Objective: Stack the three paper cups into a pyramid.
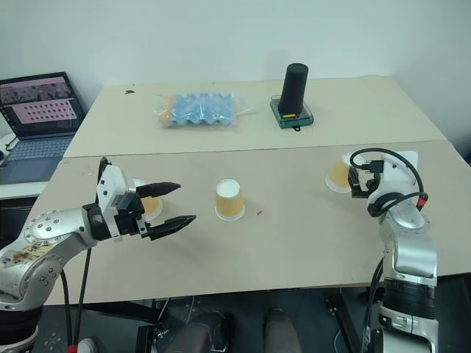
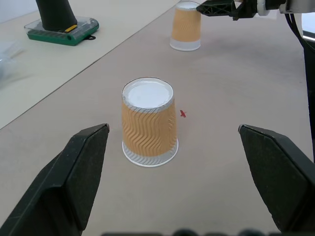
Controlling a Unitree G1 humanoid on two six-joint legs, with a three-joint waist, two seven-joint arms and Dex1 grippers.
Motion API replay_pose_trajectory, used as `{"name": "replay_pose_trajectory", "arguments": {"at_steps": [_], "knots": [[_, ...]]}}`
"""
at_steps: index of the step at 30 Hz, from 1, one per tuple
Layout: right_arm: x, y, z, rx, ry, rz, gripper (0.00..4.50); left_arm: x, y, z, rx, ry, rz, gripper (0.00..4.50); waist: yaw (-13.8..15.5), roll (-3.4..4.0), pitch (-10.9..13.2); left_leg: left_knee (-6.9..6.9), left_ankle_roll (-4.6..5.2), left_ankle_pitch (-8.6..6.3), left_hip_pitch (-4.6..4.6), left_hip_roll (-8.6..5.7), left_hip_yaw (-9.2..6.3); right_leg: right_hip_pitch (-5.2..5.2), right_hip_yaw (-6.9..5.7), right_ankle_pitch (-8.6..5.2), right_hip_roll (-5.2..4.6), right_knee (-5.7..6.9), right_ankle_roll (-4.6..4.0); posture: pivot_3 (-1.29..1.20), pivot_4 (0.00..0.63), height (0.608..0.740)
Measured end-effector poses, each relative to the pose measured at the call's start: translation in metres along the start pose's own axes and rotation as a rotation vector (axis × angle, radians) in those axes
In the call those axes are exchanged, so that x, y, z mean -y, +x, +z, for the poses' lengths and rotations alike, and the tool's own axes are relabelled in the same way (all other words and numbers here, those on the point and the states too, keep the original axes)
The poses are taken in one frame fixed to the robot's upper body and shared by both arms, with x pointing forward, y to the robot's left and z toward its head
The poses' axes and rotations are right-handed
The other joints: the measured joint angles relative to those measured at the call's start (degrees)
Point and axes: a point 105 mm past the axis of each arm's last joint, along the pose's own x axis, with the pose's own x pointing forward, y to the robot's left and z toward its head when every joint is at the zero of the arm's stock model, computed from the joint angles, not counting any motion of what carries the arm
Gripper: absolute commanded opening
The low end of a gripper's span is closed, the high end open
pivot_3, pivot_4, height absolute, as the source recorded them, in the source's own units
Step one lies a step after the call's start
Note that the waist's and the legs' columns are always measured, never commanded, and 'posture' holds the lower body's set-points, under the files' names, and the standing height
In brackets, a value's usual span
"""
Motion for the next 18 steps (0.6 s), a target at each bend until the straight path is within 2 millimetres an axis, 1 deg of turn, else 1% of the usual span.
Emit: {"name": "replay_pose_trajectory", "arguments": {"at_steps": [5,12,18], "knots": [[-0.015,0.01,0.0,0.01,0.02,0.033,4.43,-0.001,0.0,0.001,0.001,0.008,0.003,4.5,-0.5,0.0,0.0,0.0,0.0,0.0,-0.01,0.0,0.01,-0.02,0.01,0.0,0.0,0.04,0.0,0.0,0.15,0.74],[-0.022,0.015,-0.007,-0.007,0.018,0.054,4.43,-0.002,0.0,0.001,-0.001,0.009,0.006,4.5,-0.5,0.0,0.0,0.0,0.0,0.01,0.0,0.0,0.01,-0.02,0.01,0.0,0.0,0.08,0.0,0.0,0.15,0.74],[-0.023,0.03,0.005,0.032,0.038,0.051,4.43,-0.002,0.0,0.001,-0.002,0.008,0.012,4.5,-0.8,0.0,0.0,0.0,-0.01,0.02,0.02,0.0,0.05,-0.05,0.06,-0.01,0.02,0.15,-0.01,0.0,0.15,0.74]]}}
